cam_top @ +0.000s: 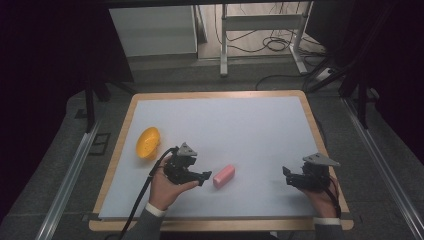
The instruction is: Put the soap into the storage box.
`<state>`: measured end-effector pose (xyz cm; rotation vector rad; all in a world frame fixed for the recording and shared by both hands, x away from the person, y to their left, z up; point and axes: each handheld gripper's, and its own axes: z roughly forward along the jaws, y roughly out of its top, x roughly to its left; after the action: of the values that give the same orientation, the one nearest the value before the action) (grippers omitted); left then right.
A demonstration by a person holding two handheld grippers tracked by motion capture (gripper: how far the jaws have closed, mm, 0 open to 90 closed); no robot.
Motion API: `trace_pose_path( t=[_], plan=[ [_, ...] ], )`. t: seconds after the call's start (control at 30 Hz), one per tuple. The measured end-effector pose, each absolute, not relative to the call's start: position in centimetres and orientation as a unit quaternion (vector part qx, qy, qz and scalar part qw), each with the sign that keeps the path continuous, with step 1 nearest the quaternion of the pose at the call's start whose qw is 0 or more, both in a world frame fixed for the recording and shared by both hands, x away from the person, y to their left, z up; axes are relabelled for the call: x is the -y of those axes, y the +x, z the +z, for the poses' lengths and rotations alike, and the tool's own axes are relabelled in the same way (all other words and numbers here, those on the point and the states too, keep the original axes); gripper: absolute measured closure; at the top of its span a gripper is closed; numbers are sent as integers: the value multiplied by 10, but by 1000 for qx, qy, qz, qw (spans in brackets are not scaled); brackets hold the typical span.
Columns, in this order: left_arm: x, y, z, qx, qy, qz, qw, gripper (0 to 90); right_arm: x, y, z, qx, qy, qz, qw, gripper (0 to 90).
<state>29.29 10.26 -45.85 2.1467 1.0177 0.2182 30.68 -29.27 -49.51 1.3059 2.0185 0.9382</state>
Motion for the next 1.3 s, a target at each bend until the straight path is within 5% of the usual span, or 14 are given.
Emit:
trace_pose_path(
  t=[1.3],
  plan=[
    [-45,308,-485,-381,859,63,337,279,294,308,-498,-752,492,339,280,103]
  ],
)
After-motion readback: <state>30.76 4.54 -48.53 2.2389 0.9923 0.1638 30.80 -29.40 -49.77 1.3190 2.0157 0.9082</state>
